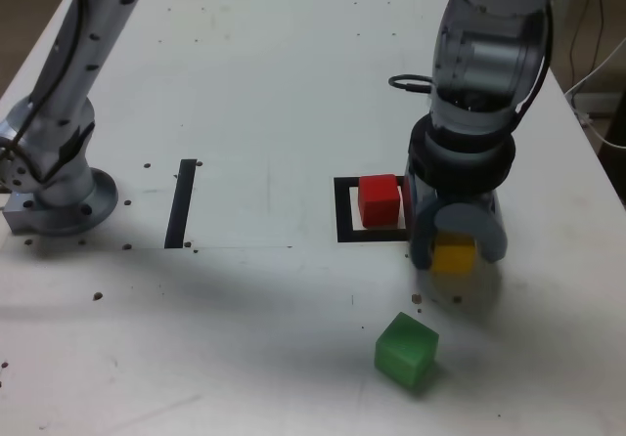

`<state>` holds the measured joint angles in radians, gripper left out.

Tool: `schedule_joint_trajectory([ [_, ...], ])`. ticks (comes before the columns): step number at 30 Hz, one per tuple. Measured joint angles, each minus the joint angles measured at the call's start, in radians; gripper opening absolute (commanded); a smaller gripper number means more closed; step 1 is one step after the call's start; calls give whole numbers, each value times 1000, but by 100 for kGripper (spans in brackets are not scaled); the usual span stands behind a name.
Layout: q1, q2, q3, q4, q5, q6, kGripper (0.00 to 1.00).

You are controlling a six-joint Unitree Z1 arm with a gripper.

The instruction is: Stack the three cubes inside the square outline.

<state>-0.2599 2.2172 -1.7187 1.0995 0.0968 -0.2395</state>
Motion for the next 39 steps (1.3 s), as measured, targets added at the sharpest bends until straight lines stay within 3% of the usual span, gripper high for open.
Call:
schedule_joint_trajectory([
  [17,-5,-65,11,13,-18,-13,12],
  [28,-7,-237,6,152,-12,1,12],
  [39,41,-256,86,165,-6,1,12],
])
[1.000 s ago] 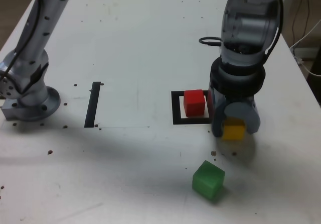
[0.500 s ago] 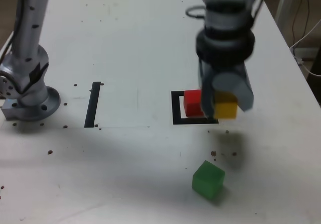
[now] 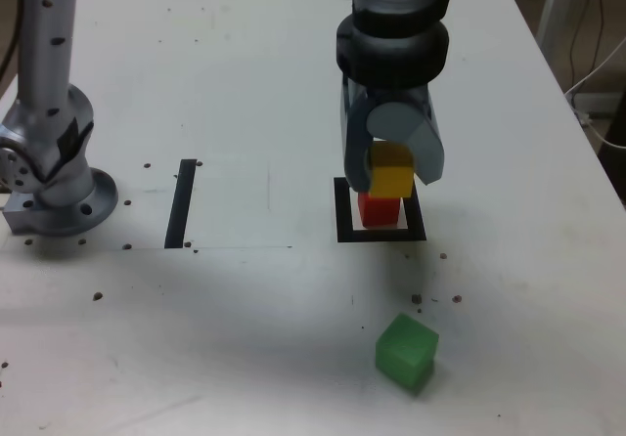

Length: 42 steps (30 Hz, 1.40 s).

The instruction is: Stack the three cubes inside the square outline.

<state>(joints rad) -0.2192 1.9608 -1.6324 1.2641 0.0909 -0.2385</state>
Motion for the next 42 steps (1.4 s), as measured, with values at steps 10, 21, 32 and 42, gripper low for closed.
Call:
schedule_joint_trajectory([
  [10,61,0,63,-18,18,1,13],
  [21,89,0,71,-23,6,24,15],
  [32,94,38,57,-48,-15,52,21],
  [42,104,58,56,-55,-15,59,32],
])
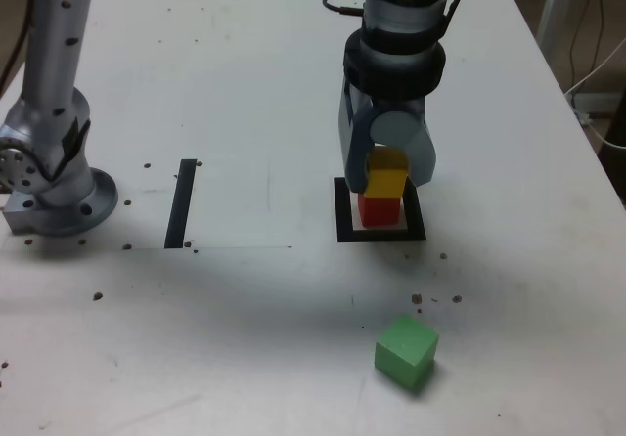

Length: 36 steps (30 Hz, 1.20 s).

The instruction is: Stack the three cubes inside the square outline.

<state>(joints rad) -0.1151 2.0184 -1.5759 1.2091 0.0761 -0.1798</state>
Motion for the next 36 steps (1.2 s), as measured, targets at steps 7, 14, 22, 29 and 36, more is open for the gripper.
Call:
schedule_joint_trajectory([
  [7,0,1,0,0,1,5,57],
  [14,0,1,9,1,2,6,67],
  [22,0,1,11,5,6,6,89],
  [29,-2,-34,16,28,21,-1,99],
  [36,-59,-79,39,45,14,-21,100],
])
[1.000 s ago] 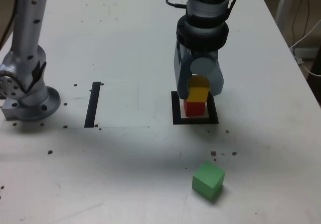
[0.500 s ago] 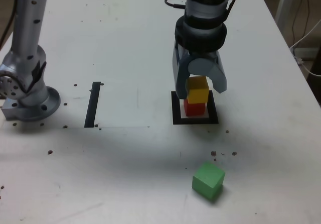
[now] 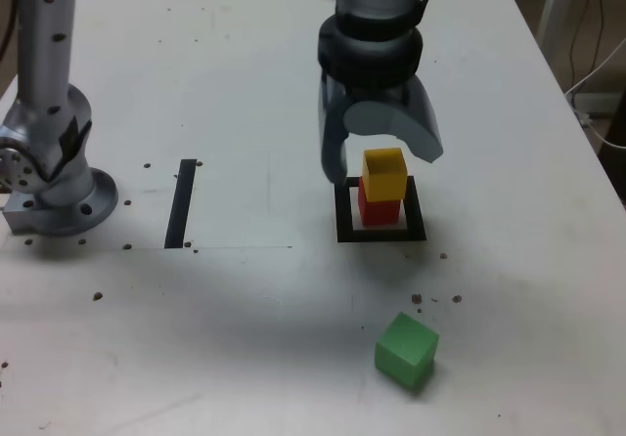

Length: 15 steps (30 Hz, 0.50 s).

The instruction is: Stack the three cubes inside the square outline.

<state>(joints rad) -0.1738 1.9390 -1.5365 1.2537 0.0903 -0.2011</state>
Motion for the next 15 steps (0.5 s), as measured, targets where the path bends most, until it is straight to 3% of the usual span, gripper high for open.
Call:
schedule_joint_trajectory([
  [6,-109,-11,-12,14,-40,-71,100],
  [15,-283,41,-80,38,-136,-287,100],
])
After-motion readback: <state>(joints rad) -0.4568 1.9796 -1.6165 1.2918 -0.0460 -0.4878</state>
